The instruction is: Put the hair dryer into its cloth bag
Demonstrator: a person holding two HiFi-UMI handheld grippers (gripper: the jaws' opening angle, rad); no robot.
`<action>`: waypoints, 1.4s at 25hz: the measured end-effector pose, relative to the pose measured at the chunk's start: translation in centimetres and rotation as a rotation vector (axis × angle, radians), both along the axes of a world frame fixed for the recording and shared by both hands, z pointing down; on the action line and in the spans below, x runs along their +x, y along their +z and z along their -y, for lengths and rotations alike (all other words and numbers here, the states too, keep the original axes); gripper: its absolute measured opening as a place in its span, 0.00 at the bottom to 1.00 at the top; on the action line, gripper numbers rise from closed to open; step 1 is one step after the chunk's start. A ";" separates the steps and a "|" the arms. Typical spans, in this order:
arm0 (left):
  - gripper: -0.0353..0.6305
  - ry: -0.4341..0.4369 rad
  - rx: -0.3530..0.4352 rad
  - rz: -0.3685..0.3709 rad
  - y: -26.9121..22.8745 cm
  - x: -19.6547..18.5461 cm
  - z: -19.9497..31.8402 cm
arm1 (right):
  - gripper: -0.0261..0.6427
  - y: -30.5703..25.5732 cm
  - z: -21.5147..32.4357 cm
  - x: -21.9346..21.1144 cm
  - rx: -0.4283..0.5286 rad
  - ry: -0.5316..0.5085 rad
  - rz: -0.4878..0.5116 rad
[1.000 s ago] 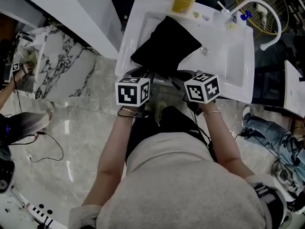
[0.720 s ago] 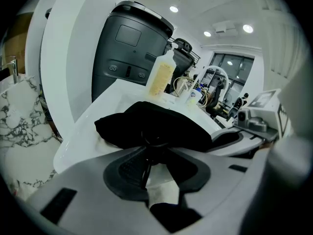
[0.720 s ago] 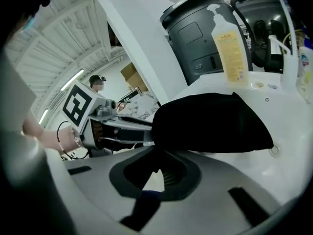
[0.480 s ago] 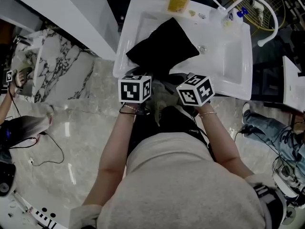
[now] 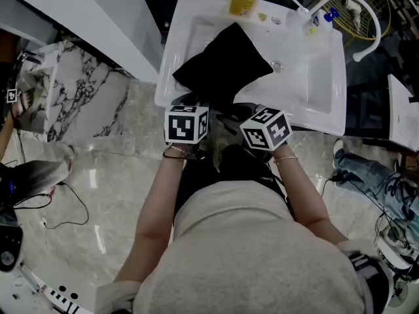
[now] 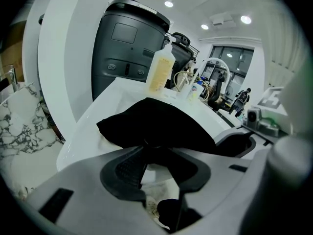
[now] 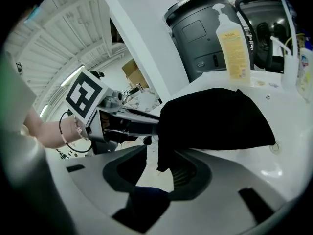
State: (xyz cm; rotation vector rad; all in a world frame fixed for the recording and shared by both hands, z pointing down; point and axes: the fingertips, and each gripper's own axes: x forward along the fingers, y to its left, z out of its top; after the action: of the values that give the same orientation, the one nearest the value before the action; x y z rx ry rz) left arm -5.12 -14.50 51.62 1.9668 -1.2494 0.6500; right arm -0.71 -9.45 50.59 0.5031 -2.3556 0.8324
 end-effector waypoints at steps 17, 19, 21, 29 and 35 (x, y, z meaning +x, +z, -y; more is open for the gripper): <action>0.20 -0.054 0.149 -0.027 -6.2 -4.0 -2.1 | 0.34 -3.2 -0.5 2.5 0.092 0.003 -0.082; 0.16 -0.073 0.167 -0.032 -6.8 -4.4 -2.0 | 0.33 -3.8 -0.5 3.0 0.109 0.004 -0.084; 0.13 -0.094 0.189 -0.063 -7.5 -4.6 -1.8 | 0.30 -4.7 0.0 3.4 0.145 0.019 -0.067; 0.10 -0.027 0.322 -0.350 -12.7 -2.0 -1.2 | 0.16 -10.0 3.5 3.7 0.225 0.213 0.181; 0.09 0.003 0.439 -0.390 -16.4 -0.6 -1.6 | 0.04 -15.5 3.7 2.0 0.203 0.278 0.479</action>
State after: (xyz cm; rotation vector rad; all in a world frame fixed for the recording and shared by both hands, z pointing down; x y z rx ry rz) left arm -5.68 -12.94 35.27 2.3047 -1.2095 -0.0260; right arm 1.28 -13.12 35.11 0.8039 -2.8744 0.9212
